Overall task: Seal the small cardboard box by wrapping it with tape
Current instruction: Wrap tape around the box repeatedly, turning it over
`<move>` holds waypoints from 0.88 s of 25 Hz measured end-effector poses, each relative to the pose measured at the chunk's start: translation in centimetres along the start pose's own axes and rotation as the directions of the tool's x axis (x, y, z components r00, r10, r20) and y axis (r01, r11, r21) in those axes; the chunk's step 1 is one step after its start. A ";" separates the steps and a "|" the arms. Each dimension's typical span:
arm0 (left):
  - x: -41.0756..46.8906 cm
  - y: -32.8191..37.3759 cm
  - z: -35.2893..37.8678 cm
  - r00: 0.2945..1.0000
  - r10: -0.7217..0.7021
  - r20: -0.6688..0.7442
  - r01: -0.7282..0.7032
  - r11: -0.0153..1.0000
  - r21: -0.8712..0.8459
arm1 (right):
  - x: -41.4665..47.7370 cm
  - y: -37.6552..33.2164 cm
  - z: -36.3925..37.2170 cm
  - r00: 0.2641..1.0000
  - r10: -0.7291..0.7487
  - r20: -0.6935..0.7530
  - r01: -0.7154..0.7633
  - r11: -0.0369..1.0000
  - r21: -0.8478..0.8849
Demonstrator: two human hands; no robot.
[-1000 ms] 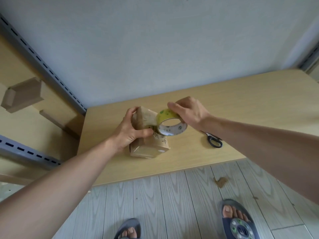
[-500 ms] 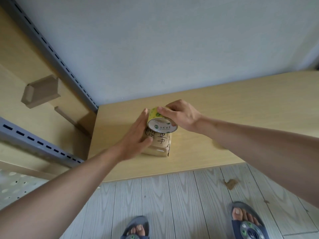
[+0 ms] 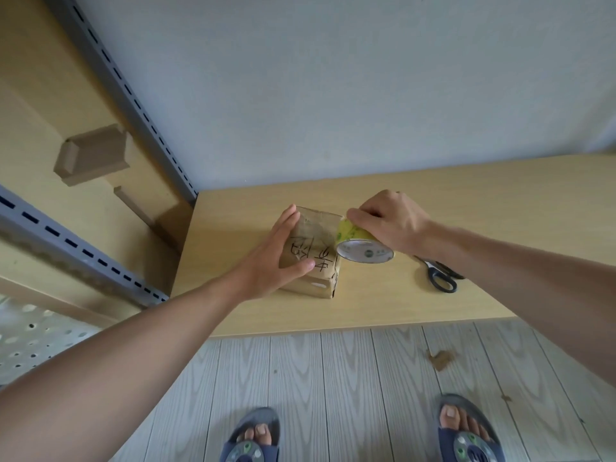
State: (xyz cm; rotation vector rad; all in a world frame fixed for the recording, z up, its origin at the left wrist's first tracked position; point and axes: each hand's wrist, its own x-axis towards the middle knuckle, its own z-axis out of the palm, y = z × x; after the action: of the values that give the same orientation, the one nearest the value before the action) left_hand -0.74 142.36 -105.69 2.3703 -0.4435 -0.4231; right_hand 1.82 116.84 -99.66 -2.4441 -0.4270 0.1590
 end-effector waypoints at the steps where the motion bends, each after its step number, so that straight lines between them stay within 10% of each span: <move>1: 0.1 0.1 0.0 1.000 0.008 0.007 -0.008 1.000 -0.012 | -0.5 0.7 0.0 1.000 0.023 0.017 -0.023 1.000 -0.010; 15: 0.5 0.3 -0.5 0.998 -0.014 0.059 0.013 1.000 0.023 | -2.7 3.7 3.2 0.991 0.109 0.076 -0.105 0.993 -0.057; 22: 2.2 7.2 2.3 0.931 -0.365 -0.009 0.356 0.904 0.236 | -2.4 3.6 3.9 0.978 0.200 0.051 -0.201 0.980 0.009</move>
State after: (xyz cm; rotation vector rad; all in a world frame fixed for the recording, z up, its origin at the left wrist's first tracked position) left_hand -1.13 135.03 -102.91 2.6873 -0.0646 -0.6100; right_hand -0.30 115.58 -104.90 -2.4706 -0.1988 0.3076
